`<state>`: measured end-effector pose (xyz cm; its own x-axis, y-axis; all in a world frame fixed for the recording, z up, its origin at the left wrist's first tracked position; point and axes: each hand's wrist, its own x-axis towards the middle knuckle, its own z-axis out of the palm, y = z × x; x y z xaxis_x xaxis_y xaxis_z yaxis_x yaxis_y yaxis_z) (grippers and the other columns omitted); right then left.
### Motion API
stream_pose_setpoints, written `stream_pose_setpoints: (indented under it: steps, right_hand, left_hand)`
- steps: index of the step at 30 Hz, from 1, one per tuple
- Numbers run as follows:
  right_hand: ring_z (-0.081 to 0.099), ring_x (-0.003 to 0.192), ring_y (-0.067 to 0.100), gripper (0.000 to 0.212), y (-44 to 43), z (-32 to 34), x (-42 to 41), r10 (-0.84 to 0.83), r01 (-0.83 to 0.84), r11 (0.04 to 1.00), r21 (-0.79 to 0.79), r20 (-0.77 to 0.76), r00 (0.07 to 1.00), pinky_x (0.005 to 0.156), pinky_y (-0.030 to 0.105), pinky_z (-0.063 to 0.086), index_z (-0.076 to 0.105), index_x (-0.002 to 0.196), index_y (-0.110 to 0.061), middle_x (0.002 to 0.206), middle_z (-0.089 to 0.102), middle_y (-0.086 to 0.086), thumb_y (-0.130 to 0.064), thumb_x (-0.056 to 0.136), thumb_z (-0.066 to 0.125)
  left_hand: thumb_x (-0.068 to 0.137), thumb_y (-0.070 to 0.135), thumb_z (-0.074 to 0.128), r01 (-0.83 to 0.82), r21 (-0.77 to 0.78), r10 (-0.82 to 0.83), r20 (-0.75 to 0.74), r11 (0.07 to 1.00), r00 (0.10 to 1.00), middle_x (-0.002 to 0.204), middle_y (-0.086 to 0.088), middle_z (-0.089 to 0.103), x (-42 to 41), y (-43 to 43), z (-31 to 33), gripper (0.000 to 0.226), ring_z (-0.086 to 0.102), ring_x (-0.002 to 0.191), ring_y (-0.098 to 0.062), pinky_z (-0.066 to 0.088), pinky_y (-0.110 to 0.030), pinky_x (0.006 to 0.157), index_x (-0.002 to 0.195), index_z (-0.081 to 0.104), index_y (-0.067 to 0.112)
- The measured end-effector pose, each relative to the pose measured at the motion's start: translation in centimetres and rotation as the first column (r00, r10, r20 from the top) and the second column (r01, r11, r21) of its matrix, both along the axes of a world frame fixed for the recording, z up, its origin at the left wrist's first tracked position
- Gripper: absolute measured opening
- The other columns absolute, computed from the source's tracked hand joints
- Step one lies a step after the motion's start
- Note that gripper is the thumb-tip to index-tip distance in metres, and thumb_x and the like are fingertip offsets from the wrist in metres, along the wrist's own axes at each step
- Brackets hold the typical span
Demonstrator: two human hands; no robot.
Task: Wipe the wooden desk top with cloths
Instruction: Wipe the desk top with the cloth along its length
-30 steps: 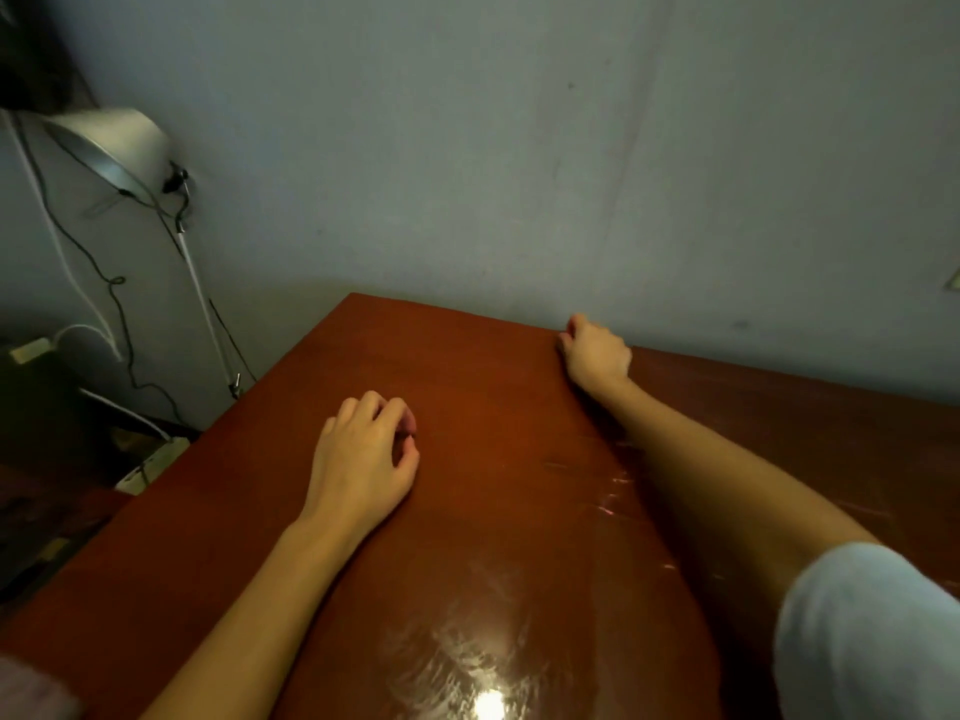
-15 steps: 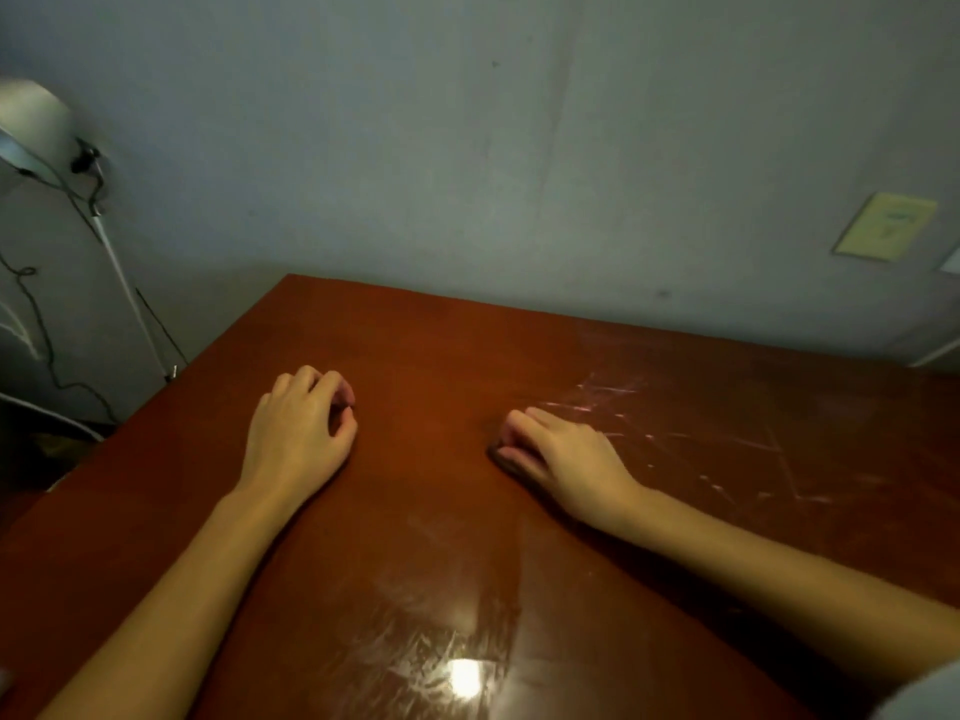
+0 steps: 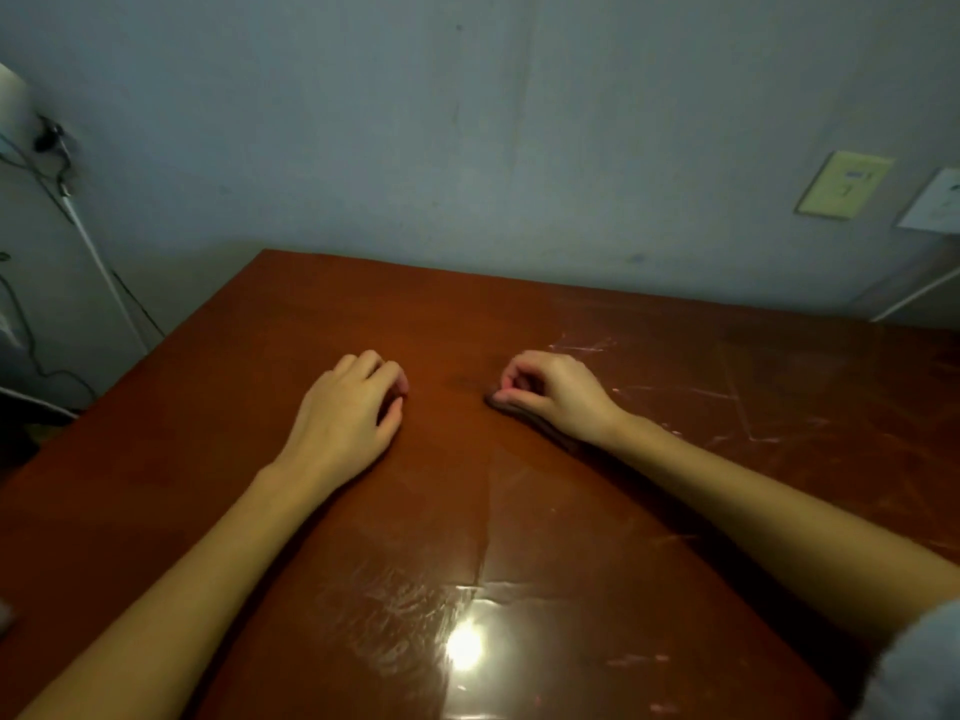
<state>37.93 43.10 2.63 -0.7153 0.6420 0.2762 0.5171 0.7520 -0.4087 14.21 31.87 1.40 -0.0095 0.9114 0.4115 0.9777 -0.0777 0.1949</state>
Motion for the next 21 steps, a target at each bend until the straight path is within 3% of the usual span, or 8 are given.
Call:
stream_pose_setpoints:
  steps: [6, 10, 13, 16, 21]
  right_hand:
    - [0.052, 0.068, -0.002, 0.014, -0.1, 0.4, 0.2, 0.076, -0.076, 0.997, -0.025, -0.015, 0.997, 0.058, 0.013, 0.038, 0.063, 0.083, -0.034, 0.082, 0.057, -0.015, -0.047, 0.079, 0.067]
    - [0.058, 0.071, 0.008, 0.031, 0.0, 0.7, 5.3, 0.059, -0.061, 0.995, -0.085, -0.023, 0.998, 0.062, 0.025, 0.047, 0.069, 0.082, -0.026, 0.082, 0.063, -0.007, -0.055, 0.072, 0.064]
    - [0.06, 0.072, 0.007, 0.028, 0.9, 1.4, 6.4, 0.048, -0.049, 0.992, -0.118, -0.009, 0.999, 0.062, 0.024, 0.047, 0.069, 0.081, -0.024, 0.083, 0.064, -0.009, -0.051, 0.072, 0.068]
    - [0.056, 0.072, 0.001, 0.02, 0.9, 1.7, 2.3, 0.121, -0.115, 0.986, -0.12, 0.042, 0.992, 0.064, 0.016, 0.04, 0.069, 0.082, -0.023, 0.082, 0.063, -0.011, -0.041, 0.075, 0.072]
    - [0.056, 0.074, -0.002, 0.013, -1.0, 1.5, -6.2, 0.263, -0.245, 0.958, -0.152, 0.113, 0.958, 0.068, 0.017, 0.043, 0.067, 0.081, -0.031, 0.083, 0.066, -0.011, -0.041, 0.076, 0.074]
  left_hand:
    - [0.091, 0.027, 0.057, 0.028, 0.002, -0.029, 0.069, 1.0, 0.997, 0.106, 0.008, 0.053, -0.6, -0.5, -0.2, 0.016, 0.05, 0.098, -0.01, 0.043, -0.023, 0.076, 0.106, 0.06, 0.025]
    - [0.09, 0.026, 0.056, 0.044, 0.01, -0.044, 0.053, 0.999, 0.998, 0.106, 0.007, 0.053, -0.7, -0.2, -0.5, 0.017, 0.05, 0.097, -0.012, 0.046, -0.028, 0.077, 0.106, 0.06, 0.025]
    - [0.088, 0.024, 0.056, 0.053, 0.017, -0.054, 0.048, 0.998, 0.997, 0.104, 0.006, 0.054, -0.8, 0.0, -0.7, 0.017, 0.051, 0.096, -0.014, 0.048, -0.033, 0.078, 0.105, 0.06, 0.024]
    - [0.088, 0.022, 0.055, 0.062, 0.021, -0.063, 0.049, 0.998, 0.997, 0.104, 0.005, 0.054, -0.6, 0.1, -0.6, 0.017, 0.051, 0.095, -0.014, 0.048, -0.033, 0.078, 0.105, 0.06, 0.023]
    - [0.088, 0.023, 0.056, 0.067, 0.027, -0.068, 0.053, 0.997, 0.996, 0.103, 0.004, 0.054, -0.7, -0.3, -0.6, 0.016, 0.051, 0.094, -0.016, 0.043, -0.03, 0.076, 0.104, 0.061, 0.022]
